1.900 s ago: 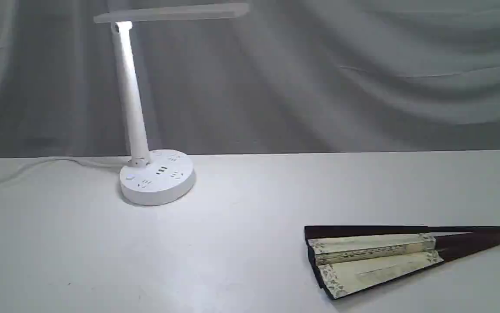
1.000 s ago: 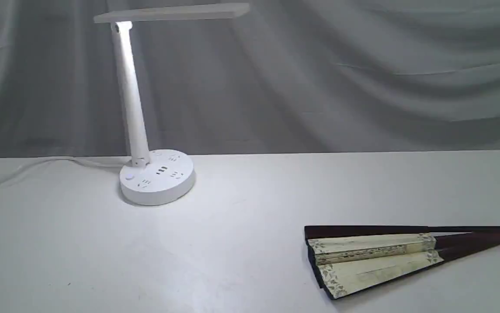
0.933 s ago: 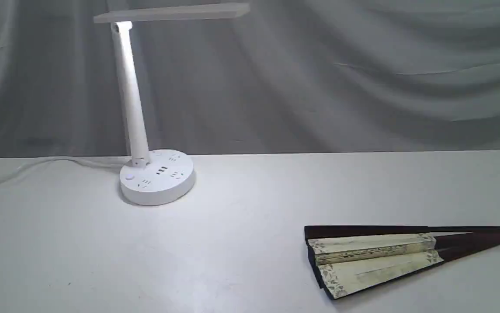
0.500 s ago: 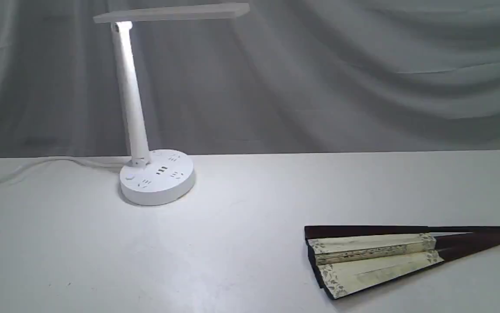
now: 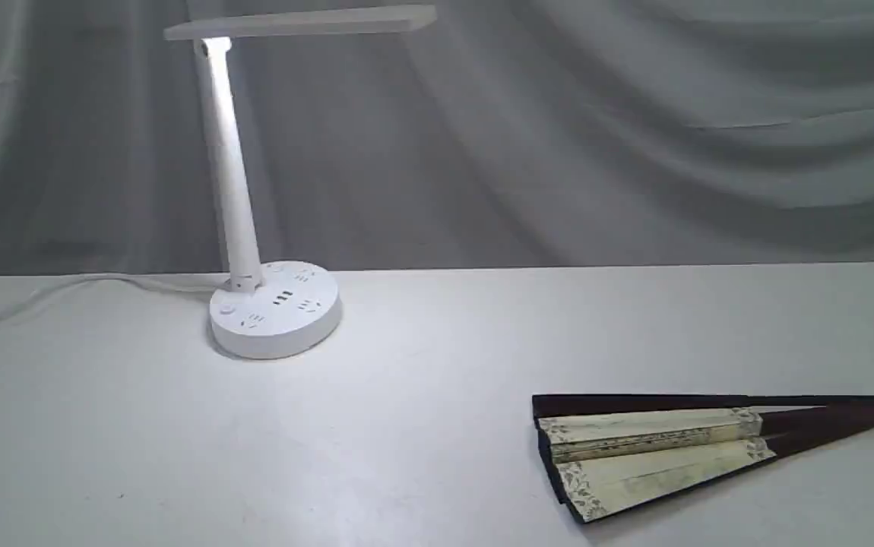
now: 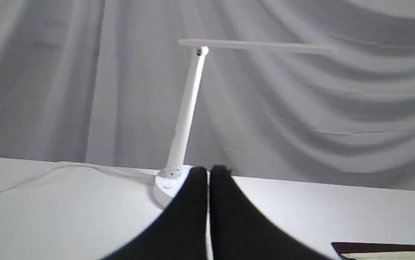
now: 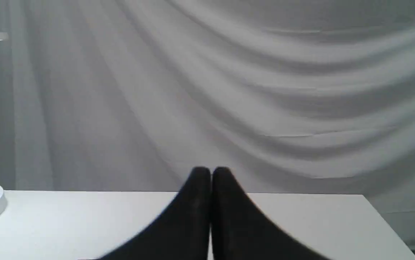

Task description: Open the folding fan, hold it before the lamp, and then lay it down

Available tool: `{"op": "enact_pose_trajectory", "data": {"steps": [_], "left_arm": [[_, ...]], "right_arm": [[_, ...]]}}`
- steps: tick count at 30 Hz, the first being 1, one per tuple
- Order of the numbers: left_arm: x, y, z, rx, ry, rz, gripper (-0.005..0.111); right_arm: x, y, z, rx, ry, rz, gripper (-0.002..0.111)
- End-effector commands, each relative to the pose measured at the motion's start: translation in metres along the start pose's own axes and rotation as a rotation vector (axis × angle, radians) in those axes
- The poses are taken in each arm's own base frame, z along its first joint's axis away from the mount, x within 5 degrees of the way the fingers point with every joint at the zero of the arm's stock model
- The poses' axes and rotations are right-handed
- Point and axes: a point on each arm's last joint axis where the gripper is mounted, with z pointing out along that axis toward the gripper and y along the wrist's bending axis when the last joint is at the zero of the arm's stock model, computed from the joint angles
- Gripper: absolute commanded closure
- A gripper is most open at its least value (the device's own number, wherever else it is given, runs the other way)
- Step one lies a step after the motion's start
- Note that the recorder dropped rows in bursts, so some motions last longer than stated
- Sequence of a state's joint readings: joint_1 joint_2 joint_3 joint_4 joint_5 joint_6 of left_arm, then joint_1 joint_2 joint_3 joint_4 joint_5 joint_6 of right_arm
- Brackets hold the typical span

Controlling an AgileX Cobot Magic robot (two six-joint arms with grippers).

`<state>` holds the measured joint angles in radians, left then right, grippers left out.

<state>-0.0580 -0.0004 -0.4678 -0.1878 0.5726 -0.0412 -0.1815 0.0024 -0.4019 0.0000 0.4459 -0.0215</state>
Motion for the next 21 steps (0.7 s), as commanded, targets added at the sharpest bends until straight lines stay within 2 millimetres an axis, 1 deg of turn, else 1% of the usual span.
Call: {"op": "enact_pose_trajectory", "data": {"steps": [1,6,9,10,12,16,21], "left_arm": [[-0.002,-0.002,-0.002,0.017,0.006,-0.018,0.107],[0.002,-0.002,-0.002,0.016,0.052,-0.018,0.107],[0.002,-0.001,0.008,0.005,0.093,-0.024,0.107],[0.002,0.000,0.014,-0.001,0.115,-0.027,0.107],[0.002,0.001,0.026,-0.014,0.165,-0.034,0.107],[0.005,0.005,0.050,-0.039,0.258,-0.044,0.107],[0.011,0.010,0.084,-0.068,0.377,-0.038,0.106]], "right_arm": [[-0.003,0.000,-0.001,-0.008,-0.018,0.016,0.108],[-0.002,0.000,-0.001,-0.003,-0.018,0.008,0.108],[-0.001,0.000,0.000,-0.006,-0.005,0.014,0.108],[0.000,0.000,0.003,-0.006,0.015,0.014,0.108],[0.001,0.000,0.013,-0.007,0.063,0.027,0.108],[0.004,0.001,0.040,-0.007,0.189,0.033,0.108],[0.000,0.001,0.073,-0.008,0.317,0.035,0.108]]}}
